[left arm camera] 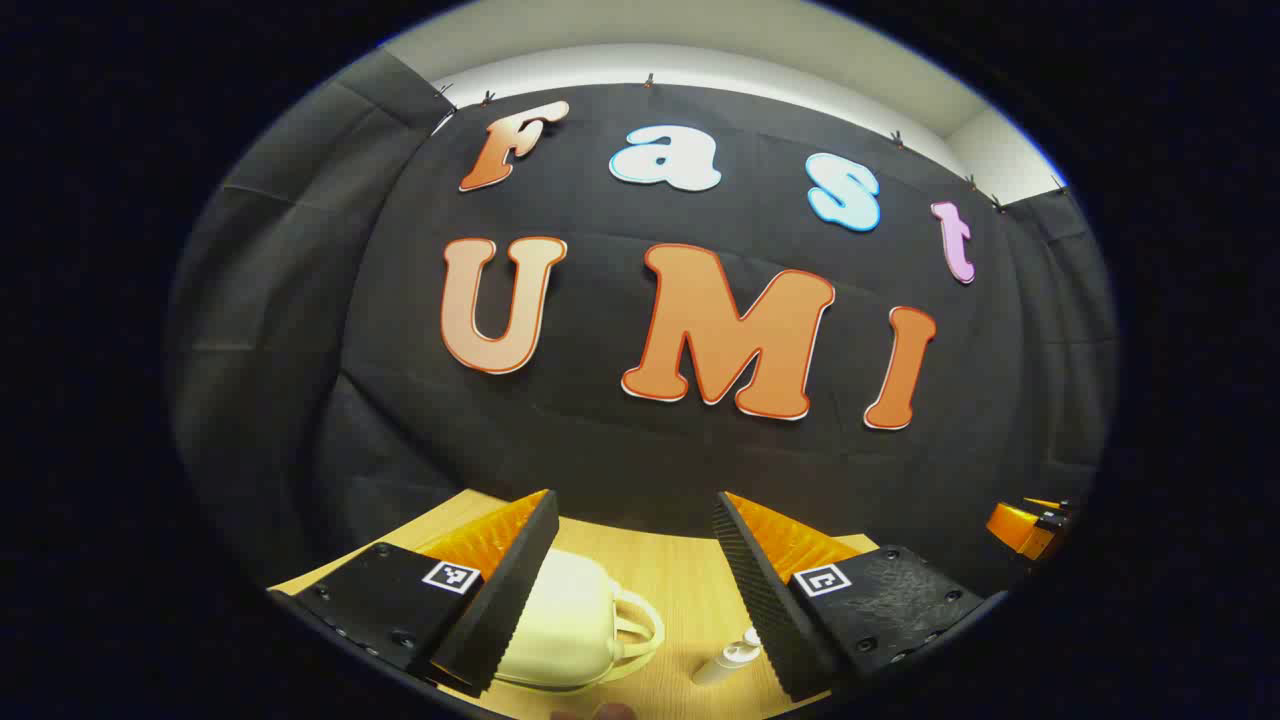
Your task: First open the suitcase, pack the skin care products into it, and then close the suitcase.
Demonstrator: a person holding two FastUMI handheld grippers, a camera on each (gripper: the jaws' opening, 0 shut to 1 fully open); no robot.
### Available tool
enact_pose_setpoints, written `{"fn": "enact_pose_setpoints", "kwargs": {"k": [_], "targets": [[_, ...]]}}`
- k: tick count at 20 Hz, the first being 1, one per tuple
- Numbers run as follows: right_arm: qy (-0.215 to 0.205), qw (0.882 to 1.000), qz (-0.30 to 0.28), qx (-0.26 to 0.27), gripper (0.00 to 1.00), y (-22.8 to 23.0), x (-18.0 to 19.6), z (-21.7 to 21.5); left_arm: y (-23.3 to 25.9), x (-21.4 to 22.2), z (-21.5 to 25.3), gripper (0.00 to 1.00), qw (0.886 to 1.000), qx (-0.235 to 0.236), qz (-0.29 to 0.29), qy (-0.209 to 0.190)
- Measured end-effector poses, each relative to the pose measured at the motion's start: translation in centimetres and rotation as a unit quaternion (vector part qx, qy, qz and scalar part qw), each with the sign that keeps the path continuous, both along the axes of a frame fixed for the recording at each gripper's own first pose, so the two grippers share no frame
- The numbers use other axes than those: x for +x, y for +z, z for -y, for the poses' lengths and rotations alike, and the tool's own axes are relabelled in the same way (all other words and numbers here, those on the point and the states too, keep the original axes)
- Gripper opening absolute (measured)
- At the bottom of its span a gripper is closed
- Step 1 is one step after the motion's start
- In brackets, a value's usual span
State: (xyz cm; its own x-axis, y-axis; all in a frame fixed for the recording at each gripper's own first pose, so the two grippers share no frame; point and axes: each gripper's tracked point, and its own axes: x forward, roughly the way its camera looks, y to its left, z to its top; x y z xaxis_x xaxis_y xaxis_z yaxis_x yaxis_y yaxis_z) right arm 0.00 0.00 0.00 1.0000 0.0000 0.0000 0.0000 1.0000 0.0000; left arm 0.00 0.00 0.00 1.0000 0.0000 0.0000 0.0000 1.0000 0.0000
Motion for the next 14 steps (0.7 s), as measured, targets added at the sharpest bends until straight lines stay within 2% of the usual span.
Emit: {"fn": "enact_pose_setpoints", "kwargs": {"k": [3, 6, 13, 14], "targets": [[-0.002, 1.000, -0.025, 0.012, 0.95, -0.9, -0.1, 0.8, 0.5, -0.5, -1.4, 0.98, 1.000, -0.006, 0.002, 0.030], [-0.011, 1.000, -0.026, 0.008, 0.95, -0.4, -0.4, 1.4, 0.1, -0.3, -1.3, 0.98, 0.999, -0.012, -0.021, 0.028], [-0.015, 1.000, -0.021, -0.012, 0.95, -0.4, -0.8, 1.1, 3.9, 0.3, -1.2, 1.00, 0.999, 0.036, 0.021, 0.023], [-0.020, 1.000, -0.013, -0.017, 0.95, -0.1, -1.2, 1.4, 3.9, 0.5, -0.9, 0.96, 0.999, 0.041, 0.022, 0.020]]}}
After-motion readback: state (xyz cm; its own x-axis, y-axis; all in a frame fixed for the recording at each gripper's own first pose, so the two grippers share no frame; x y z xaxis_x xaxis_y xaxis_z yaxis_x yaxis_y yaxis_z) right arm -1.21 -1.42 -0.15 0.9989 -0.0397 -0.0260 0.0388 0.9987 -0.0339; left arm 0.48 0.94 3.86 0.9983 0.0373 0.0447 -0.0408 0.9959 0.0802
